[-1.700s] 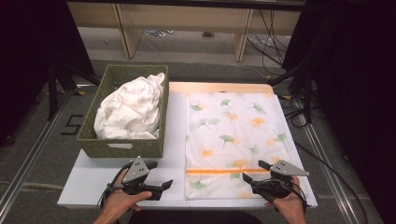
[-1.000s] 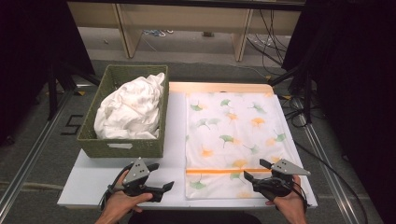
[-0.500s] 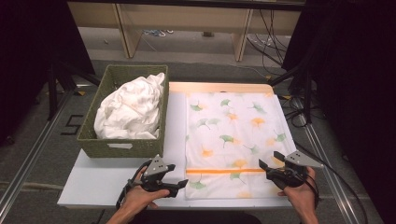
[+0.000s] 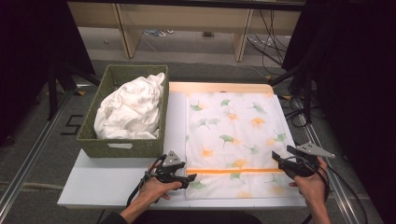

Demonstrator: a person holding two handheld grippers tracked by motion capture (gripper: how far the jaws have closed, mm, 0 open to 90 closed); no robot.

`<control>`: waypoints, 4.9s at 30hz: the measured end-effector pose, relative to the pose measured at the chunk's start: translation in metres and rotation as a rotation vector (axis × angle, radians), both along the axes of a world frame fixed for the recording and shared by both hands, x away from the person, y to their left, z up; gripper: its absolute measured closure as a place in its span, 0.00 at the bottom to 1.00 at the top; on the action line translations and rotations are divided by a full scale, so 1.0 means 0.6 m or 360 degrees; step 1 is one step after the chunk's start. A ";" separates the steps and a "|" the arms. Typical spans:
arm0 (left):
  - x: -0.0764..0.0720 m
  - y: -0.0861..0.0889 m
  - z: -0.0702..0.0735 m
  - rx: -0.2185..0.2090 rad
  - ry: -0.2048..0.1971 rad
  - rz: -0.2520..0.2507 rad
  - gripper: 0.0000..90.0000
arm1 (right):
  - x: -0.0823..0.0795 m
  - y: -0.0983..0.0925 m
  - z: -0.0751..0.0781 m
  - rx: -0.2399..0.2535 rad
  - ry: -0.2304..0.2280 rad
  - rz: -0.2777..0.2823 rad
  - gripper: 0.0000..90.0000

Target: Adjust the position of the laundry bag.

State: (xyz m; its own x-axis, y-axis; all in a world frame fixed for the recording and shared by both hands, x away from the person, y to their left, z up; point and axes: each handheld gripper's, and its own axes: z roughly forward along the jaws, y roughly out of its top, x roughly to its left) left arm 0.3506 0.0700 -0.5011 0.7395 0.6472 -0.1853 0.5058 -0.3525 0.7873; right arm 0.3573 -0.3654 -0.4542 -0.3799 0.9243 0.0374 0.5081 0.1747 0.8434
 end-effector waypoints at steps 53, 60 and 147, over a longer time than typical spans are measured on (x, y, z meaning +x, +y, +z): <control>0.000 0.088 0.026 0.0249 -0.0063 -0.0008 0.93 | 0.129 0.044 -0.035 -0.0270 0.0189 0.0184 1.00; -0.006 0.103 0.023 0.0268 -0.0050 -0.0016 0.92 | 0.128 0.061 -0.036 -0.0306 0.0182 0.0227 1.00; -0.030 0.020 0.056 0.0046 -0.0099 -0.0040 0.19 | -0.039 0.027 0.008 -0.0047 0.0072 0.0192 0.25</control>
